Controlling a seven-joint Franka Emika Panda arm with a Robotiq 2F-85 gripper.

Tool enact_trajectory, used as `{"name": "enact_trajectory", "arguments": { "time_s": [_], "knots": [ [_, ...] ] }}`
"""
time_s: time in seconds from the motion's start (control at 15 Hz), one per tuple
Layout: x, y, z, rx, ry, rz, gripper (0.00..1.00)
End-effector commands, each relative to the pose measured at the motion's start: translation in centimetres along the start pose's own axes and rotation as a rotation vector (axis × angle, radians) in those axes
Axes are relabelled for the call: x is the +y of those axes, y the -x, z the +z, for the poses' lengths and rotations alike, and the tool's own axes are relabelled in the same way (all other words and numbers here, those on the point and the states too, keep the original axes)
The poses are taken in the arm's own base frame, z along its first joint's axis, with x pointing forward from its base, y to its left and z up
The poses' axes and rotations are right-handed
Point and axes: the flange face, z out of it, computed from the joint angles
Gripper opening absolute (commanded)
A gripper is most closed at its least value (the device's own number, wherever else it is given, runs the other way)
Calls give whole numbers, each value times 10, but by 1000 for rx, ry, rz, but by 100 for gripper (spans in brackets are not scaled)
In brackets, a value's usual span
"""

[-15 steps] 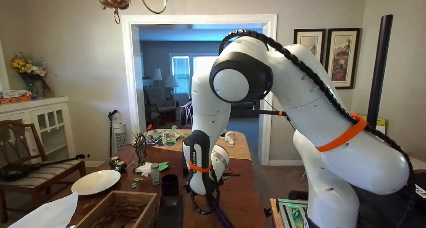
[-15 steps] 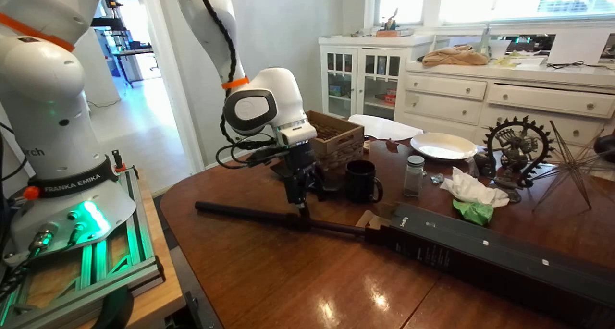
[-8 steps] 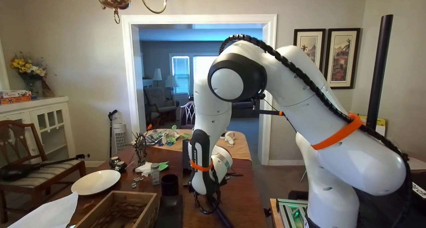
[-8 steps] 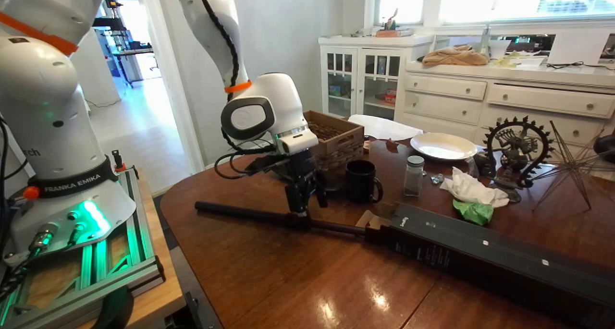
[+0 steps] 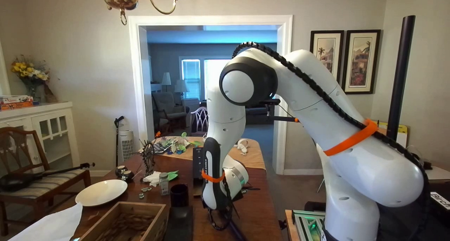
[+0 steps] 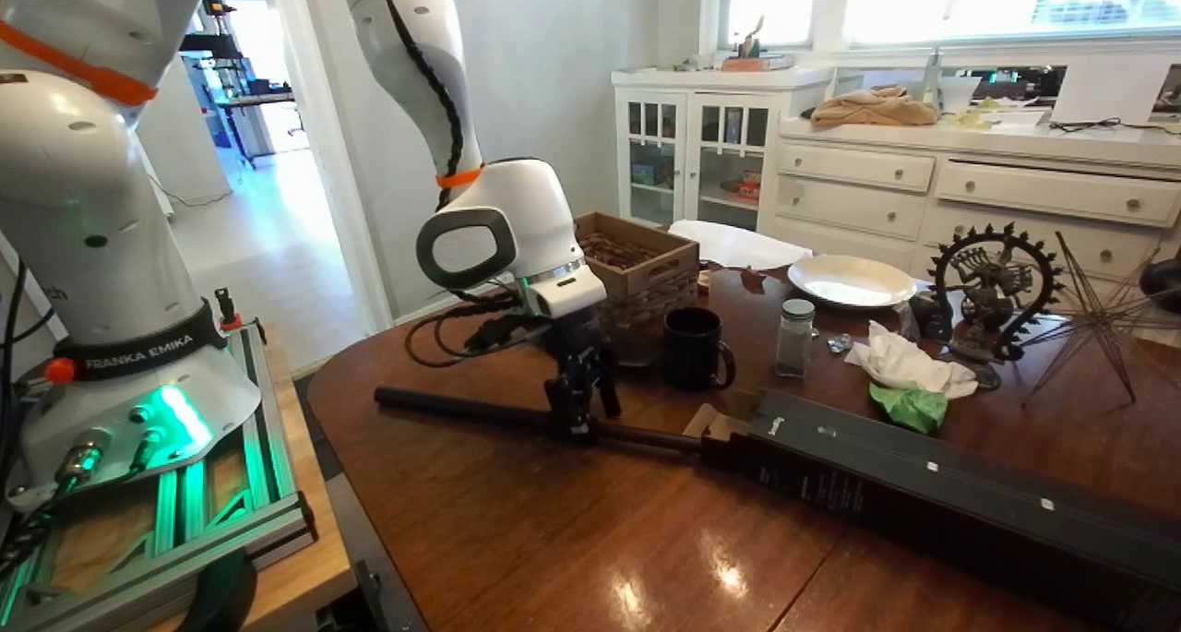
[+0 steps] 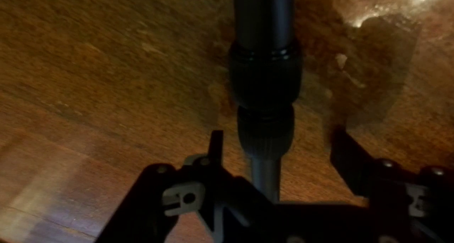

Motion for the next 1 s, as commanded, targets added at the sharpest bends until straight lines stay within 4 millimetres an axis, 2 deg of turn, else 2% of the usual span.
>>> {"name": "enact_trajectory", "arguments": {
  "time_s": [0.0, 0.27, 0.4, 0.93],
  "knots": [
    [10, 7, -3, -7, -9, 1, 49],
    [6, 6, -11, 0, -14, 5, 18],
    [3, 9, -15, -12, -10, 11, 8],
    [-20, 32, -32, -115, 38, 26, 8]
  ]
}}
